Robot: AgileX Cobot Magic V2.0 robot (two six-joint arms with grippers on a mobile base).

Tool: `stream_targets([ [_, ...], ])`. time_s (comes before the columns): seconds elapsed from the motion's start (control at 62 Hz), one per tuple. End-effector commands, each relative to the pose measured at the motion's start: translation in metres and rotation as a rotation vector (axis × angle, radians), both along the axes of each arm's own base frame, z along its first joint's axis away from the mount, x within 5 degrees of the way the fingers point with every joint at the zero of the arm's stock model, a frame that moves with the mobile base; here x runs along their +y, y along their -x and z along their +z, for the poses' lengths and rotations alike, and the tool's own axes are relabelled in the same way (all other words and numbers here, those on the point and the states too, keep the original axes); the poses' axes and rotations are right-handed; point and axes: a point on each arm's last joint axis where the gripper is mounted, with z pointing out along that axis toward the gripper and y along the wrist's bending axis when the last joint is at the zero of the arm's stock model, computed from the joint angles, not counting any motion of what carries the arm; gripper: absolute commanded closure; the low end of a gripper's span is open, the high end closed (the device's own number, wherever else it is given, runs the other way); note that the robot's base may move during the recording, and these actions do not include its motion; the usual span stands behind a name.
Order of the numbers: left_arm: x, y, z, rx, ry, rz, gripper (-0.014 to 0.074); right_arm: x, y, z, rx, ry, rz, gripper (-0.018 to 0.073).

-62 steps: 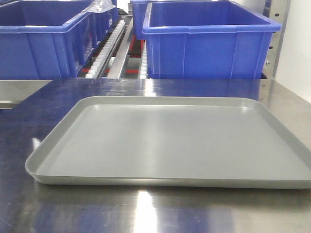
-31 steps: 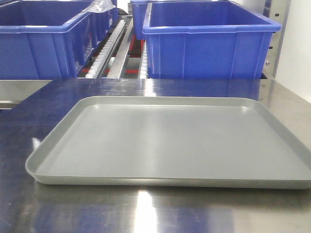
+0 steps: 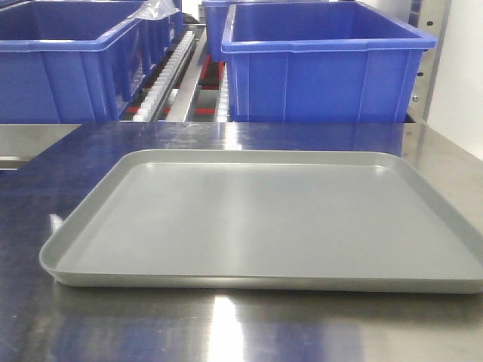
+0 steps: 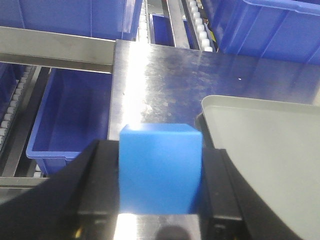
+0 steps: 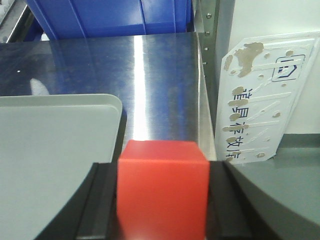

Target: Sort and place red and blue blocks on shelf

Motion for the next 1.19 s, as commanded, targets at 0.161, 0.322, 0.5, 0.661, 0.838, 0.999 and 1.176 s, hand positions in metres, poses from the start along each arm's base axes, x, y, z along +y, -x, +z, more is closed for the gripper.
stream_targets([
  [0.161,-0.0028,-0.0021,0.0177,-0.11,0.031,-0.024,0.0472,-0.0008,-0.003,0.0174,-0.119,0.015,-0.002,0.0493],
  [0.322,-0.0028,-0.0021,0.0177,-0.11,0.031,-0.024,0.0472,-0.0008,-0.003,0.0174,-0.119,0.015,-0.002,0.0493],
  [0.5,-0.0028,-0.0021,0.0177,-0.11,0.031,-0.024,0.0472,-0.0008,-0.003,0.0174,-0.119,0.015,-0.002,0.0493],
  [0.661,-0.0028,-0.0021,0.0177,-0.11,0.031,-0.024,0.0472,-0.0008,-0.003,0.0174,-0.119,0.015,-0.002,0.0493],
  [0.838,-0.0028,-0.0021,0.0177,-0.11,0.031,-0.024,0.0472,-0.0008,-0.003,0.0174,-0.119,0.015,-0.002,0.0493],
  [0.999,-0.0028,-0.0021,0.0177,-0.11,0.031,-0.024,0.0472,-0.0008,-0.003,0.0174,-0.119,0.015,-0.002,0.0493],
  [1.176,-0.0028,-0.0021,0.0177,-0.11,0.031,-0.024,0.0472,-0.0008,-0.003,0.0174,-0.119,0.015,-0.002,0.0493],
])
